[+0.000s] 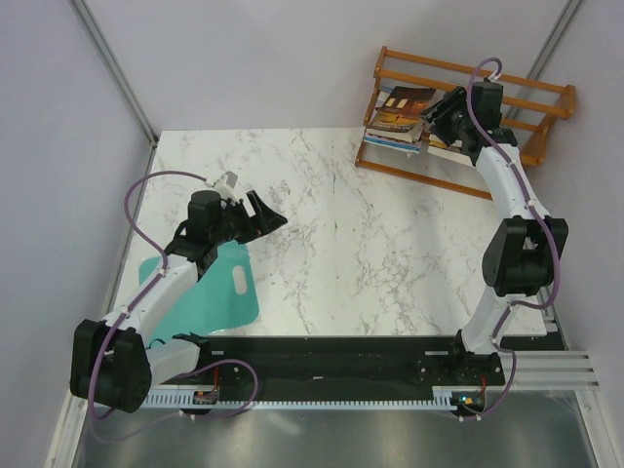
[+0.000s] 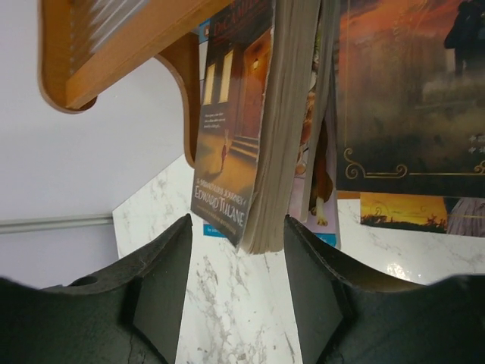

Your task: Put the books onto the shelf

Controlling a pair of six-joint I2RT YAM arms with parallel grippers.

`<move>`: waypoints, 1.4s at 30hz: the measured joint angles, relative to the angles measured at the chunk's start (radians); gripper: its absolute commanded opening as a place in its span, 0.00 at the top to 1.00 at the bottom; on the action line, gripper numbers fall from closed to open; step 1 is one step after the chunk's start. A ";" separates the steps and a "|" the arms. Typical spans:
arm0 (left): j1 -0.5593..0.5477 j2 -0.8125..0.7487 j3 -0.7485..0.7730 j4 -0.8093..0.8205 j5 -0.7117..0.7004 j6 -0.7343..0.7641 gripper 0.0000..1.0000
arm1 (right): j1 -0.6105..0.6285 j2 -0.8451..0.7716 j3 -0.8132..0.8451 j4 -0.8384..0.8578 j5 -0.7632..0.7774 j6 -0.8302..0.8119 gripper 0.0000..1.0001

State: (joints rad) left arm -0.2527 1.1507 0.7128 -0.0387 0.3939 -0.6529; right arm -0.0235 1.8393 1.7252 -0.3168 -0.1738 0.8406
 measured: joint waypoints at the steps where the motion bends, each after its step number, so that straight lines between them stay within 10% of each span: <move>1: 0.000 0.000 0.000 0.000 0.000 0.000 0.12 | 0.000 0.010 0.011 -0.005 0.006 -0.005 0.42; 42: 0.000 -0.010 -0.016 0.002 0.000 0.000 0.12 | 0.085 0.229 0.250 -0.136 0.272 -0.177 0.43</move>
State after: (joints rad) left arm -0.2527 1.1404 0.6968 -0.0364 0.3943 -0.6529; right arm 0.0620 2.0678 1.9755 -0.4526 0.0982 0.6636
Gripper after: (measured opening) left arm 0.880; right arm 0.566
